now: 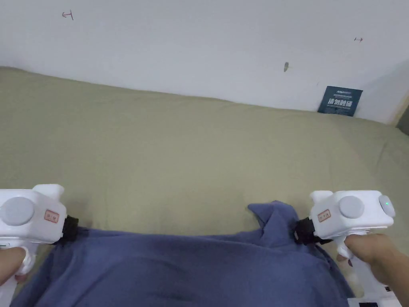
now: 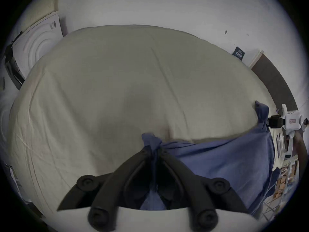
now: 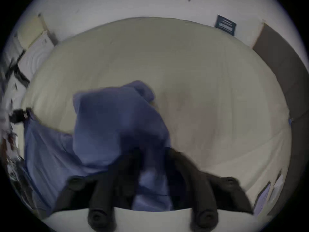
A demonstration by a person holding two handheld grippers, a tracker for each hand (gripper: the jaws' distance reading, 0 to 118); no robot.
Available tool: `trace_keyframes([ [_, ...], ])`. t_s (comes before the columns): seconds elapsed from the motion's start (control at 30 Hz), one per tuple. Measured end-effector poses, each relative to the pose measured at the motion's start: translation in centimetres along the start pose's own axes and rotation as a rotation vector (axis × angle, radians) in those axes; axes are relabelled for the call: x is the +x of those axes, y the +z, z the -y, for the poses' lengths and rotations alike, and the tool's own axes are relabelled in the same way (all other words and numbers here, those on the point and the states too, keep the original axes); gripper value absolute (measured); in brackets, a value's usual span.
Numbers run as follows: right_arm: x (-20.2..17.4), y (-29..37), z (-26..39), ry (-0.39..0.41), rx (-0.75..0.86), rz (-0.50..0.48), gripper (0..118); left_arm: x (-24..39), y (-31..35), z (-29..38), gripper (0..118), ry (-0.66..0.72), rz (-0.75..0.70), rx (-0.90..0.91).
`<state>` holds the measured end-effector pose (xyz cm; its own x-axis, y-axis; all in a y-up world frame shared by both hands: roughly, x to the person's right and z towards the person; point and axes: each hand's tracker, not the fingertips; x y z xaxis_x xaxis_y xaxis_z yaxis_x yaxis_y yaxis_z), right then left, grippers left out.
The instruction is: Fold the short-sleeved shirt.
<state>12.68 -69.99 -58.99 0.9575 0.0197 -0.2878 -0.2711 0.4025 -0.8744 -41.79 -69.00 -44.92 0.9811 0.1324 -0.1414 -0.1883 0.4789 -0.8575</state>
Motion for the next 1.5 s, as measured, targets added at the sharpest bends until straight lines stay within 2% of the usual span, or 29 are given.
trace_keyframes([
  [0.03,-0.3,-0.1,0.4,0.037,0.002,0.044,3,0.1,-0.2,0.0,7,-0.020,-0.001,-0.016],
  [0.1,0.0,0.5,0.2,-0.022,0.021,0.008,0,0.2,-0.6,0.0,7,-0.045,-0.004,-0.023],
  [0.13,0.2,1.0,0.2,-0.084,0.034,-0.025,0,0.2,-0.7,0.2,7,-0.043,-0.005,-0.022],
  [0.17,0.1,1.8,0.6,-0.113,0.046,-0.061,0,0.2,-0.7,0.3,7,-0.034,-0.001,-0.021],
  [0.2,0.0,2.3,0.7,-0.112,0.050,-0.091,0,0.0,-0.6,0.2,7,-0.019,0.005,-0.022],
  [0.23,-0.1,3.0,0.7,-0.094,0.052,-0.077,0,-0.2,-0.4,0.1,7,-0.010,0.012,-0.022],
  [0.3,-0.7,5.7,1.1,-0.012,0.103,-0.047,0,-0.2,0.7,0.4,7,-0.008,0.030,-0.016],
  [0.47,-0.2,13.8,3.9,-0.032,0.273,-0.125,0,-0.4,5.6,1.3,7,-0.061,0.087,0.068],
  [0.57,-0.5,18.9,6.9,-0.012,0.346,-0.125,0,-0.5,9.8,2.6,7,-0.113,0.087,0.140],
  [0.8,-1.8,26.7,15.4,0.005,0.424,-0.151,0,-2.3,18.1,8.3,7,-0.129,0.146,0.228],
  [1.0,-2.6,27.8,24.0,-0.057,0.415,-0.173,0,-4.4,19.6,15.7,7,-0.096,0.173,0.169],
  [1.13,-3.1,25.7,29.5,-0.093,0.304,-0.155,0,-5.4,18.2,20.8,7,-0.072,0.191,0.054],
  [1.23,-3.6,23.6,33.0,-0.123,0.213,-0.135,0,-5.6,17.4,24.1,7,-0.049,0.192,0.026],
  [1.33,-3.5,21.7,35.7,-0.129,0.189,-0.105,0,-6.2,16.1,26.3,7,-0.038,0.166,0.026],
  [1.37,-2.6,20.9,36.4,-0.154,0.180,-0.112,0,-6.5,15.5,26.7,7,-0.037,0.165,0.020],
  [1.4,-2.0,20.3,36.9,-0.221,0.187,-0.143,0,-6.7,14.9,26.8,8,-0.027,0.152,0.014],
  [1.43,-1.6,19.9,37.2,-0.256,0.197,-0.154,0,-6.9,14.4,26.9,8,-0.008,0.166,0.008],
  [1.47,-1.3,19.5,37.4,-0.287,0.198,-0.148,0,-7.0,14.2,27.0,14,0.009,0.184,0.007],
  [1.5,-1.2,19.5,37.4,-0.279,0.198,-0.144,0,-6.9,14.1,27.1,20,0.016,0.181,0.012],
])
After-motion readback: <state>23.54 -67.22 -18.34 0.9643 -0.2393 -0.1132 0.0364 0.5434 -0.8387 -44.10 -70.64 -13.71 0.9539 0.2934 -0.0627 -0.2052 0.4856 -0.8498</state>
